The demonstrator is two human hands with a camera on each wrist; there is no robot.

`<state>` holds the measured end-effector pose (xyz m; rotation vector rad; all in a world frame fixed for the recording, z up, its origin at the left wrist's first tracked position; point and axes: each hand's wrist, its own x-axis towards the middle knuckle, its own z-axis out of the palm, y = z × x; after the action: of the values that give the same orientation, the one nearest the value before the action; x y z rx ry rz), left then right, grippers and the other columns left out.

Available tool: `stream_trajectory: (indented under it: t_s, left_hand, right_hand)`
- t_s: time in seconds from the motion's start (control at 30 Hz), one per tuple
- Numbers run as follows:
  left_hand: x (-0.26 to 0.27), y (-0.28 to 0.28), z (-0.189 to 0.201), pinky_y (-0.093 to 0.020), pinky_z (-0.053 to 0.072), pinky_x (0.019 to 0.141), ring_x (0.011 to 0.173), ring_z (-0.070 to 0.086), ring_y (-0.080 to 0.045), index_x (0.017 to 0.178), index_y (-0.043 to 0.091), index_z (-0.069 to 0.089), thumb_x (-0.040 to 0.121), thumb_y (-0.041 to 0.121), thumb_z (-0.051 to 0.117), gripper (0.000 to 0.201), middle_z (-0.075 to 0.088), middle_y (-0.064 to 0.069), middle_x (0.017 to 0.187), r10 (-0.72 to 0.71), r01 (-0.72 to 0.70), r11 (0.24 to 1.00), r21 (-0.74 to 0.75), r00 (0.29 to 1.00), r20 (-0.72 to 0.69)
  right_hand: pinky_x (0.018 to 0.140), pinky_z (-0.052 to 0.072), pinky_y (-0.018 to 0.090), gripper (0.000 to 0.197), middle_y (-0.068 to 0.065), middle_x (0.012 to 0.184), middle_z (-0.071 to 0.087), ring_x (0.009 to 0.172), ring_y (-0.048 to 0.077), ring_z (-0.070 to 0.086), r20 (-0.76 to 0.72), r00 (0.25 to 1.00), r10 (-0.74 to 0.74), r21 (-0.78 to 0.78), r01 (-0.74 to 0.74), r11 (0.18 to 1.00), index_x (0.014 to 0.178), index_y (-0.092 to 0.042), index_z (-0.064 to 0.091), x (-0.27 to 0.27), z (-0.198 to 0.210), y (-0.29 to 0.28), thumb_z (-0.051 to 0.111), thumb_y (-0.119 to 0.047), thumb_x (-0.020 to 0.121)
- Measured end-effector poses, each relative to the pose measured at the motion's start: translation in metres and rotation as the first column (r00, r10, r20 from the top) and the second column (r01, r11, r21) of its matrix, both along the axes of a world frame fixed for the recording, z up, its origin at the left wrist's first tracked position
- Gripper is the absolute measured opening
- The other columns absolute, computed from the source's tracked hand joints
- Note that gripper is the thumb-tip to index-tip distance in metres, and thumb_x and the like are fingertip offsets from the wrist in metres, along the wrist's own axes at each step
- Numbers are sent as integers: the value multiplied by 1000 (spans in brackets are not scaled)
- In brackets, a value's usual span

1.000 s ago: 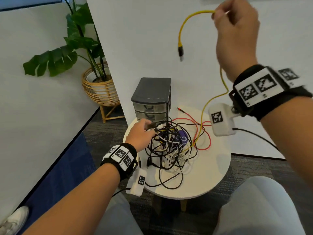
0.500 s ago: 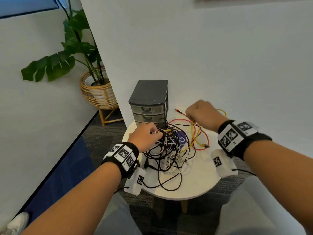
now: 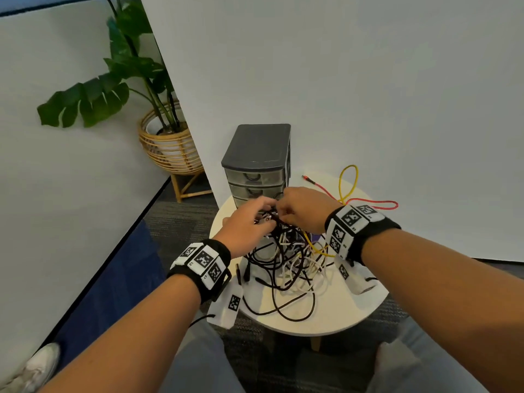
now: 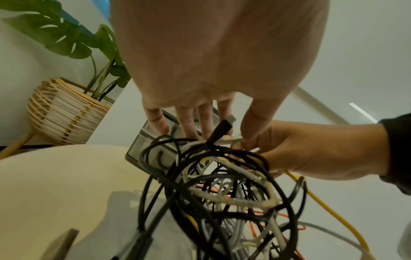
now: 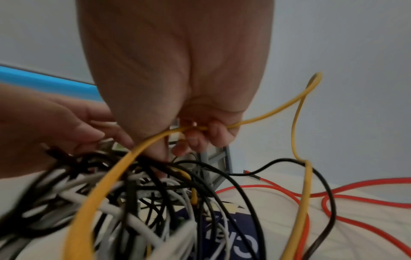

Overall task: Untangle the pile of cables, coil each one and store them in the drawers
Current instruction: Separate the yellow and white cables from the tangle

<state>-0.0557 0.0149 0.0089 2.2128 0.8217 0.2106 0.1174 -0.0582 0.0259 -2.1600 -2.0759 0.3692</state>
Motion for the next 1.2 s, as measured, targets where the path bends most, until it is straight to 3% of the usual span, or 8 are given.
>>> stream_trajectory:
  t_s: [0.17, 0.33, 0.57, 0.8, 0.87, 0.93, 1.07, 1.2]
  left_hand:
    - [-1, 5, -3, -54, 41, 103, 103, 57, -15, 88, 51, 58, 76, 59, 49, 17, 57, 10, 114, 62, -59, 998, 34, 993, -98]
    - [-10, 9, -12, -35, 48, 94, 103, 60, -21, 107, 28, 71, 94, 24, 66, 14, 59, -2, 120, 90, -92, 994, -64, 995, -42]
    - [8, 0, 5, -30, 43, 86, 103, 59, -13, 110, 18, 66, 104, 24, 52, 17, 66, 1, 109, 119, -96, 984, -150, 982, 149]
    - [21, -4, 0, -34, 46, 93, 105, 64, -13, 132, 30, 51, 100, 33, 62, 33, 71, 7, 107, 97, -90, 991, -103, 993, 65]
    - [22, -5, 0, -38, 48, 92, 100, 67, -16, 122, 35, 57, 99, 40, 59, 23, 73, 10, 101, 82, -76, 994, -80, 994, 78]
    - [24, -6, 5, -39, 49, 86, 90, 66, -19, 105, 25, 64, 100, 38, 59, 15, 73, 3, 93, 82, -75, 995, -67, 991, 108]
    - [24, -1, 19, -34, 39, 68, 66, 49, -15, 80, 7, 61, 101, 34, 59, 33, 54, 2, 69, 165, -162, 986, -32, 970, 179]
    - [21, 0, 39, -33, 41, 67, 69, 53, -18, 80, 1, 64, 102, 39, 57, 44, 62, -11, 76, 225, -216, 974, -63, 938, 262]
  right_hand:
    - [77, 48, 36, 19, -2, 83, 65, 82, 19, 60, -366, 921, -134, 215, 224, 951, 79, -22, 58, 15, -5, -5, 57, -22, 98]
    - [75, 47, 33, 18, 2, 78, 71, 83, 17, 65, -640, 713, -286, 273, 559, 783, 83, -13, 61, 38, 6, -12, 52, -17, 99]
    - [78, 50, 38, 18, -8, 74, 64, 79, 18, 63, -548, 827, -128, 234, 299, 925, 81, -23, 66, 22, 10, -14, 60, -21, 98]
    - [70, 47, 28, 17, -10, 64, 60, 64, 7, 55, -664, 744, -75, 377, 420, 825, 85, -10, 71, 17, 42, -11, 61, -17, 97]
    - [69, 46, 26, 15, -9, 69, 63, 67, 7, 57, -624, 776, -85, 334, 364, 870, 87, -12, 73, 15, 45, -14, 63, -19, 96]
    - [70, 45, 23, 10, -6, 78, 65, 73, 6, 57, -562, 821, -98, 303, 314, 900, 92, -17, 74, 15, 47, -19, 65, -19, 95]
    - [68, 42, 25, 22, 4, 94, 64, 82, 13, 56, -498, 845, -195, 240, 350, 906, 93, -15, 68, 28, 52, -32, 59, 2, 82]
    - [72, 42, 29, 19, -2, 96, 61, 90, 20, 57, -421, 841, -340, 96, 414, 905, 88, -20, 60, 47, 49, -48, 56, -2, 85]
